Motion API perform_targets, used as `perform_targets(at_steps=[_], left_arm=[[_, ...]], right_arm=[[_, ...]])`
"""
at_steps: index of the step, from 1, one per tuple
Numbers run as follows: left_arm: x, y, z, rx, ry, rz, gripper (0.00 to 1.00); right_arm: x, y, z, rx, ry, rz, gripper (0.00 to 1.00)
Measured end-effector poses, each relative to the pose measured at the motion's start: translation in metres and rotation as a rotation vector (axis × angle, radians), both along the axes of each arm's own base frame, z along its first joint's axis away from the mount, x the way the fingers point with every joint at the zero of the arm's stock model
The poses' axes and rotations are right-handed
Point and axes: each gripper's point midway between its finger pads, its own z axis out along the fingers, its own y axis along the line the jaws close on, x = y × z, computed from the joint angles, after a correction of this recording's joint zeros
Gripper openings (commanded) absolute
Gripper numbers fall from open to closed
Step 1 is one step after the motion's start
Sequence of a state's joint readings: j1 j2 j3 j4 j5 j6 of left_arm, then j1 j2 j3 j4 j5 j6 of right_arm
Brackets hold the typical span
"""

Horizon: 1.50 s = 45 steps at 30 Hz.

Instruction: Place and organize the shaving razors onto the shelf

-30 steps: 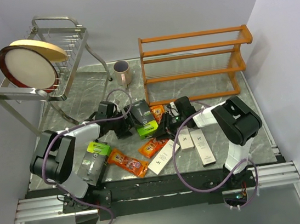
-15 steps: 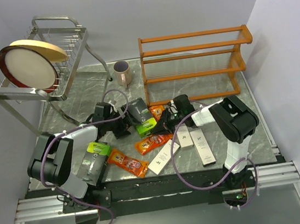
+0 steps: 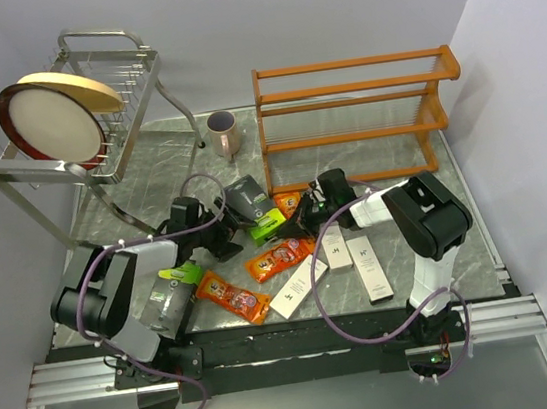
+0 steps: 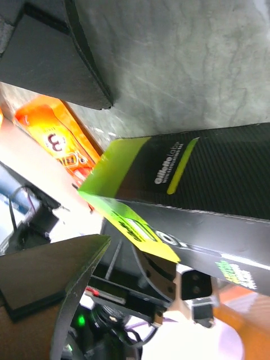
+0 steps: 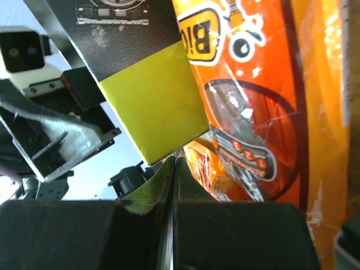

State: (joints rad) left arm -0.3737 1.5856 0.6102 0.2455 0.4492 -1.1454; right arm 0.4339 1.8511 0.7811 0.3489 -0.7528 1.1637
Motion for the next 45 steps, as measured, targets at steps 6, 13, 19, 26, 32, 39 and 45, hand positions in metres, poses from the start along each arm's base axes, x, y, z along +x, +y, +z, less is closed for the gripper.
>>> perform_targets(at_steps=[6, 13, 19, 26, 32, 39, 45], left_arm=[[0.011, -0.007, 0.000, -0.065, 0.058, 0.041, 1.00], [0.015, -0.010, 0.001, -0.087, 0.086, 0.064, 0.99], [0.016, -0.009, 0.001, -0.093, 0.096, 0.079, 0.96], [0.030, -0.015, 0.006, -0.119, 0.088, 0.095, 0.99], [0.042, -0.022, 0.020, -0.157, 0.074, 0.096, 0.71], [0.048, -0.020, 0.025, -0.166, 0.054, 0.098, 0.40], [0.048, -0.018, 0.028, -0.168, 0.041, 0.094, 0.34]], right_arm=[[0.002, 0.001, 0.004, 0.011, 0.011, -0.013, 0.00], [0.015, 0.008, 0.032, 0.049, -0.032, -0.027, 0.00], [0.016, 0.010, 0.038, 0.053, -0.035, -0.032, 0.00], [0.013, 0.013, 0.038, 0.059, 0.002, -0.038, 0.00], [0.010, 0.017, 0.040, 0.059, 0.013, -0.029, 0.00], [0.016, 0.017, 0.045, 0.063, -0.003, -0.033, 0.52], [0.014, 0.015, 0.049, 0.083, -0.013, -0.005, 0.63]])
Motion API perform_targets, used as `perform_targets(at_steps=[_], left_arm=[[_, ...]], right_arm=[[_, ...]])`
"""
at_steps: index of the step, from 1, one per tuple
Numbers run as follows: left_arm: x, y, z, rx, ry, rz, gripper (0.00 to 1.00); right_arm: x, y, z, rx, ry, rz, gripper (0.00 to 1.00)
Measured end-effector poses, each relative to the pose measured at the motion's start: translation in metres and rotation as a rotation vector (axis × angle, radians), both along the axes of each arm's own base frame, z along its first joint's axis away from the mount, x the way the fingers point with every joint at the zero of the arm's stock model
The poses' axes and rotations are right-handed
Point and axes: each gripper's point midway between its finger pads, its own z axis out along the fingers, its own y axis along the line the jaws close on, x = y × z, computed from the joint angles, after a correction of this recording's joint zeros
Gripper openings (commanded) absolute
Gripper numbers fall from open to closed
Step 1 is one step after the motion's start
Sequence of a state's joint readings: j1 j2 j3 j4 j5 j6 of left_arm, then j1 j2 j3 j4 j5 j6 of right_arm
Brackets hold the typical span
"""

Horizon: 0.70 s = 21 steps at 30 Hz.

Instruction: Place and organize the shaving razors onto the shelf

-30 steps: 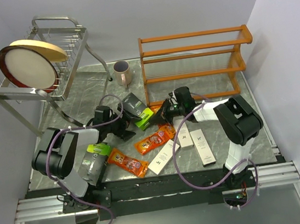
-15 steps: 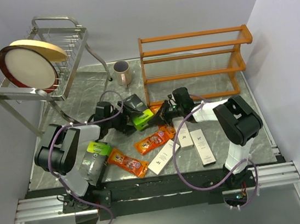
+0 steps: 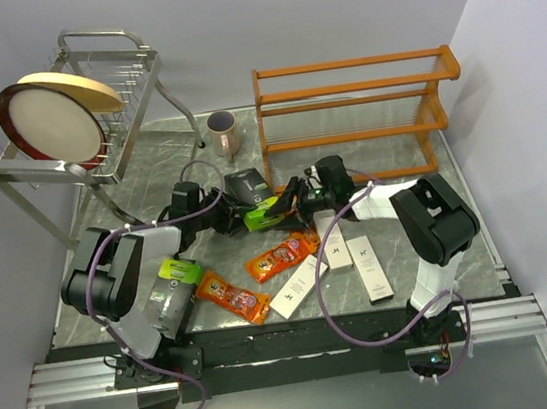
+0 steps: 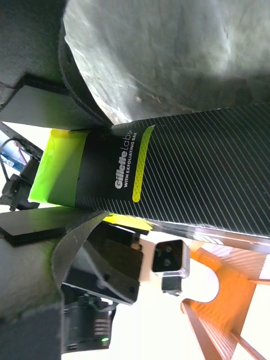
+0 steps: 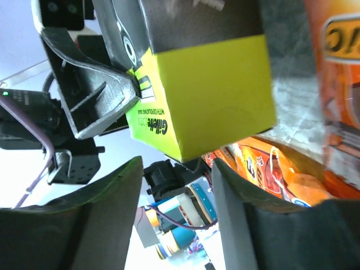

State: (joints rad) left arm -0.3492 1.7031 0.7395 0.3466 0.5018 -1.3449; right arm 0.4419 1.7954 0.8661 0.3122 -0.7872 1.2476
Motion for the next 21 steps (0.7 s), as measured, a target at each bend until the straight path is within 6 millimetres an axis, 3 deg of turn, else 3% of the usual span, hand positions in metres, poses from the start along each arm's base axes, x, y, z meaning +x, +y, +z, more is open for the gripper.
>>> perform_targets(at_steps=[9, 21], left_arm=[[-0.008, 0.029, 0.001, -0.041, -0.005, 0.004, 0.35], [-0.022, 0.021, 0.009, -0.084, -0.017, -0.056, 0.36]], right_arm=[[0.011, -0.026, -0.008, 0.003, 0.026, -0.056, 0.71], [0.010, 0.002, -0.010, 0.095, 0.045, -0.008, 0.74]])
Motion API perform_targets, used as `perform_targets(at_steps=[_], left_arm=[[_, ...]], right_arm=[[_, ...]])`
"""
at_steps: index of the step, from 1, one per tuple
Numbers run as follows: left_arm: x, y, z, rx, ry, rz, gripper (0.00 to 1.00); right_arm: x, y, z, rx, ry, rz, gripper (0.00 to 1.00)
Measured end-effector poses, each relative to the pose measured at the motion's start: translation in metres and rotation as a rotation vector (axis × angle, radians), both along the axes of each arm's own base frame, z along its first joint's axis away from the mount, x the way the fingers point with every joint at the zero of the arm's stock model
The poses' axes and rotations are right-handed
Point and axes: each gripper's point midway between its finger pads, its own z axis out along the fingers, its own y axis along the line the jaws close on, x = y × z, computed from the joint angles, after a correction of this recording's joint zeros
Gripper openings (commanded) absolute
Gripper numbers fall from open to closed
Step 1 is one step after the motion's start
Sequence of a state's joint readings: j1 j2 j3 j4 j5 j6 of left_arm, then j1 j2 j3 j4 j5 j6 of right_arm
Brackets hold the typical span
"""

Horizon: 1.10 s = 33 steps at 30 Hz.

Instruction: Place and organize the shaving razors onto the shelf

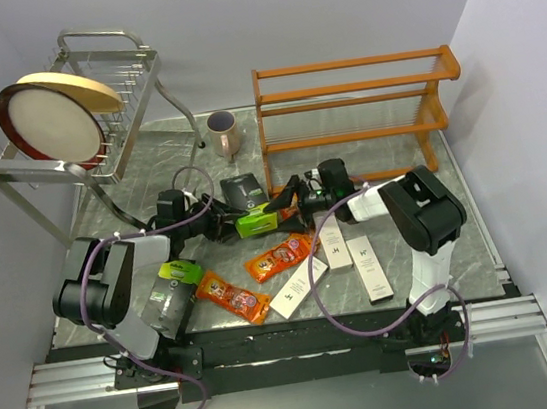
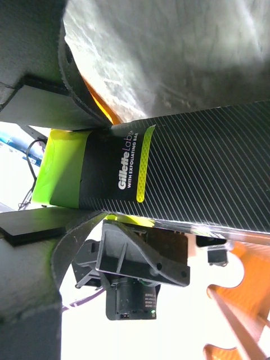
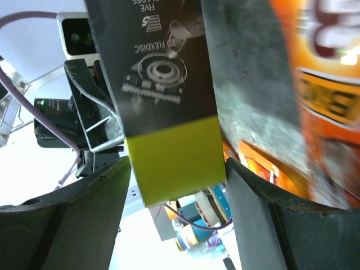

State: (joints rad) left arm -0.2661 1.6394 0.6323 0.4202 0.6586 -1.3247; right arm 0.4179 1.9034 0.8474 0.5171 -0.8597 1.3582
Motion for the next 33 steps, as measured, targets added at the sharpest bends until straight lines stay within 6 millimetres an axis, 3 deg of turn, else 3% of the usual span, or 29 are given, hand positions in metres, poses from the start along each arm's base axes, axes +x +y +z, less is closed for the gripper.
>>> perform_targets(at_steps=[3, 5, 8, 9, 12, 14, 19, 24, 28, 33], left_arm=[[0.000, -0.003, 0.004, -0.011, -0.019, -0.012, 0.37], [0.000, -0.003, 0.005, -0.014, -0.025, -0.014, 0.39], [0.002, -0.002, 0.007, -0.016, -0.033, -0.009, 0.55], [0.002, -0.002, 0.008, -0.014, -0.041, -0.011, 0.70], [0.001, -0.002, 0.011, 0.018, -0.090, -0.046, 0.88], [-0.001, -0.004, 0.016, 0.043, -0.128, -0.080, 0.95], [0.000, -0.005, 0.041, 0.088, -0.245, -0.138, 0.99], [0.003, -0.005, 0.064, 0.123, -0.360, -0.184, 1.00], [0.003, -0.005, 0.068, 0.139, -0.394, -0.216, 0.99], [0.004, -0.007, 0.063, 0.139, -0.394, -0.241, 0.99]], right_arm=[[-0.001, 0.008, 0.002, 0.020, -0.004, 0.010, 0.62], [-0.001, 0.011, 0.002, 0.029, -0.004, 0.011, 0.49], [0.001, 0.012, 0.004, 0.042, -0.019, 0.010, 0.37], [0.001, 0.012, 0.005, 0.043, -0.025, 0.011, 0.35], [0.003, 0.011, 0.008, 0.045, -0.053, 0.011, 0.32], [0.003, 0.007, 0.011, 0.039, -0.064, 0.004, 0.30], [0.005, -0.016, 0.027, 0.009, -0.138, -0.010, 0.26], [0.013, -0.058, 0.039, -0.032, -0.223, -0.058, 0.21], [0.009, -0.092, 0.038, -0.064, -0.244, -0.101, 0.21], [-0.014, -0.128, 0.025, -0.089, -0.214, -0.177, 0.21]])
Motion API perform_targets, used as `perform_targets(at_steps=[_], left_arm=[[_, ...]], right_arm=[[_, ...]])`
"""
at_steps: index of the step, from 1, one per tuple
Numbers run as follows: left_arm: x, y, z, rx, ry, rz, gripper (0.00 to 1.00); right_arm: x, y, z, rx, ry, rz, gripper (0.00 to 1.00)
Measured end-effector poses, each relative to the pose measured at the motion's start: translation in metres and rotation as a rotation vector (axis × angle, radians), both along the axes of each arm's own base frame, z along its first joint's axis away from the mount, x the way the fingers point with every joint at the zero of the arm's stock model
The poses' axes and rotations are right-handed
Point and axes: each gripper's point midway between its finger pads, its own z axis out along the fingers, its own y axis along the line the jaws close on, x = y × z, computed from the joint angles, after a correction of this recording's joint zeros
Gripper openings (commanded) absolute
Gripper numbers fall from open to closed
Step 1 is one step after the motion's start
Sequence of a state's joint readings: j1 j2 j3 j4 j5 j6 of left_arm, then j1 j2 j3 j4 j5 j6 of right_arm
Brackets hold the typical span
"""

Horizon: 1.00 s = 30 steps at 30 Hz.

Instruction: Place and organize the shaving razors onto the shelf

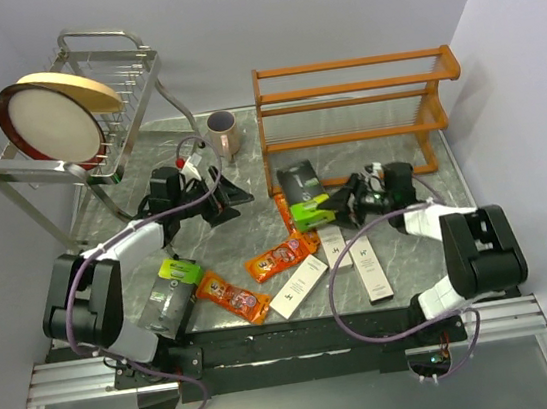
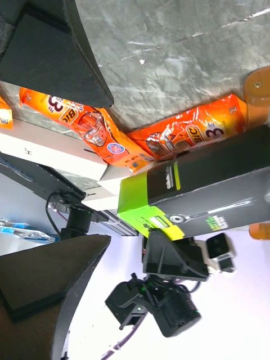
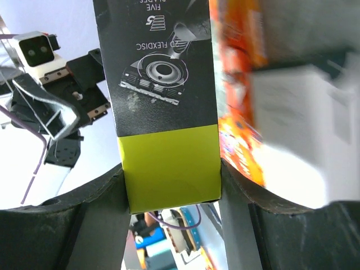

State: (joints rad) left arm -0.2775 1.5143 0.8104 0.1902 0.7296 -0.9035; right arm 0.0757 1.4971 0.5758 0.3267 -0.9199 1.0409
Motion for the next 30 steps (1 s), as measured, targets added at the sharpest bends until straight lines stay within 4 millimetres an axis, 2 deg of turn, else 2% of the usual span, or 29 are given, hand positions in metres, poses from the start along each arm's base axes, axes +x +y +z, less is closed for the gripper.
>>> perform_targets(at_steps=[4, 7, 11, 15, 19, 24, 27, 29, 30], left_arm=[[0.000, -0.003, -0.009, 0.005, 0.019, -0.014, 0.99], [-0.001, -0.006, -0.015, 0.012, 0.027, -0.026, 0.99], [-0.004, -0.011, -0.017, 0.015, 0.023, -0.045, 0.99], [-0.004, -0.014, -0.016, 0.014, 0.014, -0.058, 0.99], [-0.002, -0.015, -0.011, 0.009, -0.005, -0.062, 1.00], [-0.002, -0.016, -0.011, 0.011, -0.017, -0.068, 0.99], [-0.002, -0.016, -0.011, 0.010, -0.021, -0.068, 1.00], [-0.002, -0.016, -0.010, 0.010, -0.022, -0.068, 0.99], [-0.001, -0.016, -0.010, 0.012, -0.025, -0.070, 0.99]], right_arm=[[-0.010, -0.034, -0.015, -0.012, 0.035, -0.083, 0.20], [-0.001, -0.061, -0.016, -0.033, 0.008, -0.154, 0.20], [0.017, -0.100, -0.019, -0.069, -0.005, -0.234, 0.20], [0.047, -0.144, -0.019, -0.124, -0.039, -0.266, 0.22], [0.070, -0.184, -0.024, -0.176, -0.070, -0.289, 0.25], [0.081, -0.212, -0.025, -0.227, -0.100, -0.308, 0.31], [0.081, -0.218, -0.026, -0.236, -0.099, -0.318, 0.33], [0.080, -0.221, -0.027, -0.239, -0.099, -0.323, 0.40], [0.080, -0.222, -0.027, -0.239, -0.099, -0.326, 0.41]])
